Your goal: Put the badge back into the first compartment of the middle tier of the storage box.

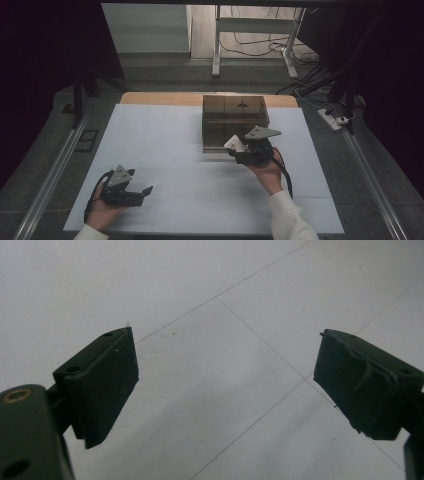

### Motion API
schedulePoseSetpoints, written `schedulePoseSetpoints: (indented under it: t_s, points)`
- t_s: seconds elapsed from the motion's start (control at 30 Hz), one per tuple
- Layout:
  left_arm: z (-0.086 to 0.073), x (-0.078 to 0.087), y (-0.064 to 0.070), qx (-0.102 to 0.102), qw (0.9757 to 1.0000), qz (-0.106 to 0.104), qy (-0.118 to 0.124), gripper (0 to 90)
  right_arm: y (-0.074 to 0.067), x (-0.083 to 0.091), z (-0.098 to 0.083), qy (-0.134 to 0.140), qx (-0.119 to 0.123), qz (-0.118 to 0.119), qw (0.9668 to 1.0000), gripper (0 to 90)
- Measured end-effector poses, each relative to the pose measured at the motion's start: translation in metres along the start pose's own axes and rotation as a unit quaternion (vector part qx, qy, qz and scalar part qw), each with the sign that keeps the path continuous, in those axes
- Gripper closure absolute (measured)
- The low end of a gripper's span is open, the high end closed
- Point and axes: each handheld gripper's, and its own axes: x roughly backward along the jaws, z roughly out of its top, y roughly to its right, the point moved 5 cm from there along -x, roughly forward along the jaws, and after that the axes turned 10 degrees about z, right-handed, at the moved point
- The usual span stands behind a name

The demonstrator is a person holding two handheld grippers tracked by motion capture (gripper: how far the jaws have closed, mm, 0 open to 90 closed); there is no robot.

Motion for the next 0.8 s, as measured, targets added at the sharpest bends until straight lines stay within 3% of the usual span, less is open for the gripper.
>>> schedulePoseSetpoints:
  t_s: [0.33, 0.8]
  points:
    - [0.000, 0.000, -0.001, 0.001, 1.0000, -0.001, 0.001, 10.9, -0.004, -0.025, 0.009, -0.008, -0.010, -0.007, 0.9999, 32.9]
    - [0.001, 0.000, 0.000, 0.010, 0.9999, -0.007, 0.004, 10.9, -0.004, -0.041, 0.027, -0.007, -0.029, -0.025, 0.9992, 33.0]
